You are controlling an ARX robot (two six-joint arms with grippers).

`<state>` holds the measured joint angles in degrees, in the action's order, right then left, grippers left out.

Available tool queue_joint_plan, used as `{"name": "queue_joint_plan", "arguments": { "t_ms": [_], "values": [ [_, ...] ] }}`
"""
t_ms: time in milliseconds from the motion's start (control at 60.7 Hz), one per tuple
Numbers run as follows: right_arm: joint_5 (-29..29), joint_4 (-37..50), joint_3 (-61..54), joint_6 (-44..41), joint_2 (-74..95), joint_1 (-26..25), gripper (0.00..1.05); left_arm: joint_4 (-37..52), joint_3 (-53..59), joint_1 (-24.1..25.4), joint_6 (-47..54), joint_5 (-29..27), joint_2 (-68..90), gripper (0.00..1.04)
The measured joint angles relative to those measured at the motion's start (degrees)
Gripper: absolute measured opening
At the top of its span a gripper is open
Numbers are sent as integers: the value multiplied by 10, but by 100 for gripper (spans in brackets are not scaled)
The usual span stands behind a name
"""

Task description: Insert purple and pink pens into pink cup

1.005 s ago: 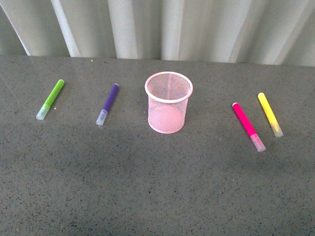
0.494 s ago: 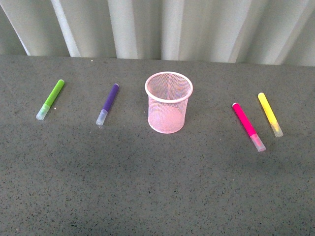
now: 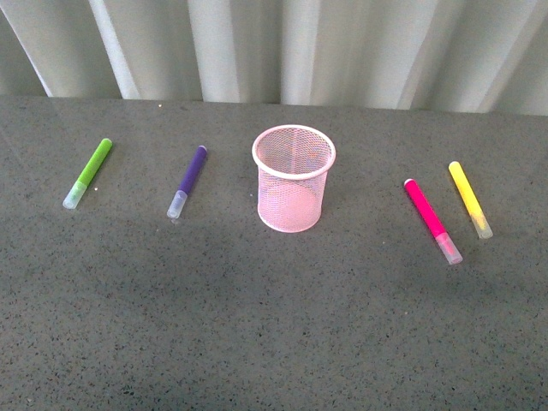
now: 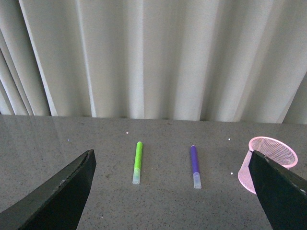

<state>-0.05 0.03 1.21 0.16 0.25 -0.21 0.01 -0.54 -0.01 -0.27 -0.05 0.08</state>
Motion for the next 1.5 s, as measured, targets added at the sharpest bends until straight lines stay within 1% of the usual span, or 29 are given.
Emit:
{"name": "queue_joint_plan", "arguments": {
  "t_ms": [231, 264, 296, 329, 362, 412, 461, 576, 659, 725, 774, 840, 889, 906, 1104, 1499],
  "values": [
    [0, 0, 0, 0, 0, 0, 98, 0, 0, 0, 0, 0, 0, 98],
    [0, 0, 0, 0, 0, 0, 98, -16, -4, -5, -11, -17, 9, 98],
    [0, 0, 0, 0, 0, 0, 98, -74, -27, -18, -44, -58, 36, 98],
    [0, 0, 0, 0, 0, 0, 98, -107, -46, -27, -74, -83, 68, 98],
    [0, 0, 0, 0, 0, 0, 98, -112, -53, -33, -93, -92, 91, 98],
    [0, 0, 0, 0, 0, 0, 98, -87, -64, -44, -122, -95, 144, 98],
    [0, 0, 0, 0, 0, 0, 98, -16, -83, -62, -125, -100, 209, 98],
    [0, 0, 0, 0, 0, 0, 98, 108, -126, -76, -116, -89, 339, 98],
    [0, 0, 0, 0, 0, 0, 98, 189, -178, -84, -104, -64, 473, 98],
    [0, 0, 0, 0, 0, 0, 98, 209, -221, -89, -103, -43, 564, 98],
    [0, 0, 0, 0, 0, 0, 98, 218, -262, -97, -92, -44, 647, 98],
    [0, 0, 0, 0, 0, 0, 98, 215, -304, -103, -88, -28, 729, 98],
    [0, 0, 0, 0, 0, 0, 98, 217, -335, -110, -77, -38, 791, 98],
    [0, 0, 0, 0, 0, 0, 98, 215, -353, -113, -76, -33, 826, 98],
    [0, 0, 0, 0, 0, 0, 98, 195, -457, -118, -61, -32, 997, 98],
    [0, 0, 0, 0, 0, 0, 98, 115, -620, -117, -23, -8, 1191, 98]
  ]
}}
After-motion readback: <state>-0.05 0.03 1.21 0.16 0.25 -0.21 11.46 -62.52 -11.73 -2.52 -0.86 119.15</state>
